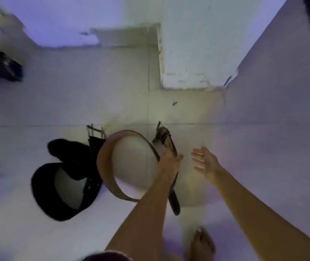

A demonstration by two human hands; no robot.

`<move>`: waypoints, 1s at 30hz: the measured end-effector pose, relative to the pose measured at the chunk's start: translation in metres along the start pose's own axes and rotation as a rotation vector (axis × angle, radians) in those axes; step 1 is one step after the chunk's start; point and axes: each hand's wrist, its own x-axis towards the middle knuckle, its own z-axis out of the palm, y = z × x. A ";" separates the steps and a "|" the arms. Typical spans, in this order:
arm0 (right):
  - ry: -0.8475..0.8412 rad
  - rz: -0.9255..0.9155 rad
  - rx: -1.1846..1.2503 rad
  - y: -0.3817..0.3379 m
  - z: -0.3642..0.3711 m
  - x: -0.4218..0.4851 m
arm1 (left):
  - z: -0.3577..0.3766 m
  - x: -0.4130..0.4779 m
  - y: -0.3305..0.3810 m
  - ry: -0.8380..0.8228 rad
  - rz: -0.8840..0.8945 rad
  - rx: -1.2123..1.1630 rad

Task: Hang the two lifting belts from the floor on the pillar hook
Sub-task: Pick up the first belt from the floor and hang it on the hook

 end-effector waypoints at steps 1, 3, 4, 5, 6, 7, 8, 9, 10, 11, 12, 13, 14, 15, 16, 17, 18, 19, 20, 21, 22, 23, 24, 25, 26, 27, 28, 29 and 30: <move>0.004 -0.014 0.006 0.008 0.001 0.024 | 0.016 0.020 -0.003 0.015 0.002 0.050; -0.016 0.010 -0.008 0.019 0.002 0.057 | 0.033 0.047 -0.007 0.088 -0.005 0.090; -0.034 0.038 -0.025 0.024 0.004 0.066 | 0.034 0.052 -0.004 0.121 -0.031 0.050; -0.050 0.063 -0.025 0.028 0.006 0.070 | 0.033 0.057 -0.005 0.157 -0.036 -0.003; -0.042 0.082 -0.022 0.027 0.007 0.064 | 0.027 0.052 -0.001 0.182 -0.067 -0.109; -0.048 0.094 -0.028 0.023 0.009 0.053 | 0.018 0.043 0.004 0.185 -0.090 -0.248; -0.072 0.083 -0.047 0.017 0.015 0.039 | 0.006 0.028 0.010 0.162 -0.100 -0.387; -0.110 0.061 -0.044 0.005 0.019 0.018 | -0.006 0.012 0.017 0.110 -0.083 -0.486; -0.140 0.040 -0.016 -0.010 0.023 -0.011 | -0.021 -0.012 0.029 0.047 -0.062 -0.542; -0.169 0.003 0.030 -0.032 0.026 -0.049 | -0.039 -0.042 0.045 -0.012 -0.016 -0.583; -0.175 -0.038 0.061 -0.055 0.029 -0.096 | -0.058 -0.079 0.068 -0.056 0.022 -0.589; -0.177 -0.085 0.090 -0.075 0.031 -0.138 | -0.074 -0.109 0.087 -0.089 0.063 -0.589; -0.173 -0.144 0.099 -0.099 0.031 -0.190 | -0.096 -0.147 0.113 -0.110 0.088 -0.588; -0.177 -0.213 0.087 -0.122 0.032 -0.242 | -0.121 -0.189 0.143 -0.116 0.112 -0.606; -0.186 -0.294 0.064 -0.147 0.034 -0.296 | -0.150 -0.236 0.177 -0.123 0.155 -0.637; -0.199 -0.376 0.038 -0.172 0.035 -0.351 | -0.178 -0.282 0.210 -0.146 0.223 -0.672; -0.211 -0.449 0.013 -0.192 0.037 -0.396 | -0.200 -0.319 0.236 -0.178 0.282 -0.713; -0.220 -0.524 -0.010 -0.217 0.038 -0.447 | -0.224 -0.361 0.264 -0.199 0.344 -0.731; -0.243 -0.593 -0.030 -0.239 0.039 -0.495 | -0.248 -0.400 0.289 -0.217 0.403 -0.727; -0.273 -0.665 -0.048 -0.259 0.040 -0.541 | -0.267 -0.436 0.310 -0.222 0.476 -0.707; -0.293 -0.746 -0.059 -0.278 0.041 -0.585 | -0.284 -0.471 0.331 -0.224 0.550 -0.683; -0.303 -0.829 -0.046 -0.294 0.042 -0.619 | -0.297 -0.499 0.349 -0.227 0.618 -0.668; -0.303 -0.920 -0.009 -0.307 0.041 -0.654 | -0.309 -0.530 0.366 -0.206 0.686 -0.661; -0.300 -0.994 0.036 -0.317 0.041 -0.687 | -0.319 -0.559 0.379 -0.185 0.753 -0.668; -0.308 -1.051 0.068 -0.327 0.039 -0.715 | -0.327 -0.586 0.392 -0.160 0.812 -0.680; -0.318 -1.097 0.073 -0.336 0.038 -0.741 | -0.334 -0.609 0.404 -0.136 0.867 -0.690; -0.345 -1.133 0.068 -0.342 0.036 -0.759 | -0.338 -0.626 0.413 -0.134 0.910 -0.696; -0.370 -1.170 0.051 -0.347 0.032 -0.778 | -0.341 -0.644 0.419 -0.130 0.954 -0.701; -0.390 -1.196 0.037 -0.350 0.027 -0.795 | -0.344 -0.659 0.424 -0.129 0.990 -0.708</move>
